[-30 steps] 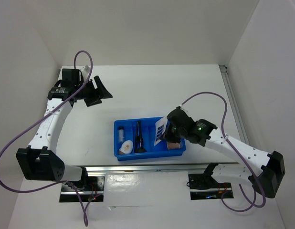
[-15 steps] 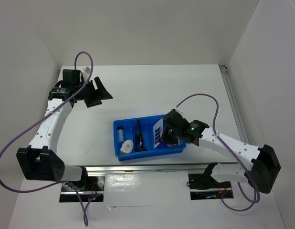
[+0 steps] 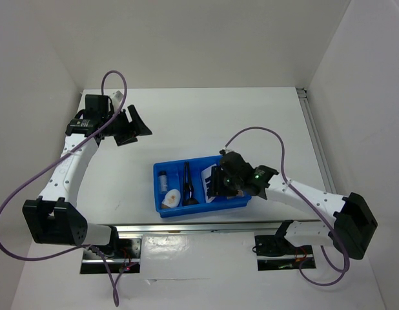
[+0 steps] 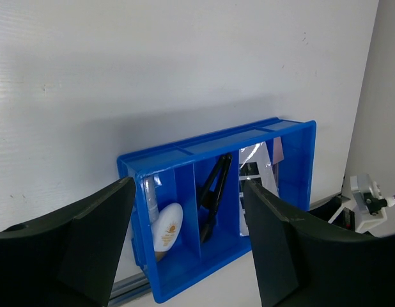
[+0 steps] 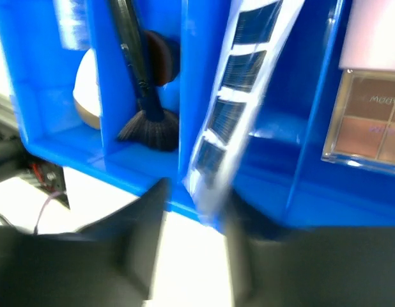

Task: Organize the makeup

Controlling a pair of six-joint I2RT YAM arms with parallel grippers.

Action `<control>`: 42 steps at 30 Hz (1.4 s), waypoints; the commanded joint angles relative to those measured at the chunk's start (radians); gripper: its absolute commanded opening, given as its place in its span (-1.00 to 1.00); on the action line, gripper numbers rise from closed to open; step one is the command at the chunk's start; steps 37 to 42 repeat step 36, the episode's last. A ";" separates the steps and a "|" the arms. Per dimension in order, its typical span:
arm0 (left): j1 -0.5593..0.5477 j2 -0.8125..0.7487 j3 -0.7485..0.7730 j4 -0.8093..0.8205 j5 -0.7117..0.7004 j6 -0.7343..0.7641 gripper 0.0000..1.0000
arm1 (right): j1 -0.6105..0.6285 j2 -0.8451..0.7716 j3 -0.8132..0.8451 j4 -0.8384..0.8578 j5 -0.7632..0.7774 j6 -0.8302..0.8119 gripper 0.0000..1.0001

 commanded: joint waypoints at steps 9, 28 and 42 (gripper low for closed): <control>-0.003 -0.003 0.011 0.015 -0.010 0.020 0.64 | 0.007 0.021 0.246 -0.256 0.203 -0.060 0.68; -0.003 0.004 0.072 -0.086 -0.183 0.072 0.73 | -0.639 0.512 0.899 -0.502 0.411 -0.101 1.00; -0.003 -0.064 0.072 -0.096 -0.232 0.081 0.75 | -0.822 0.598 0.897 -0.303 0.178 -0.281 1.00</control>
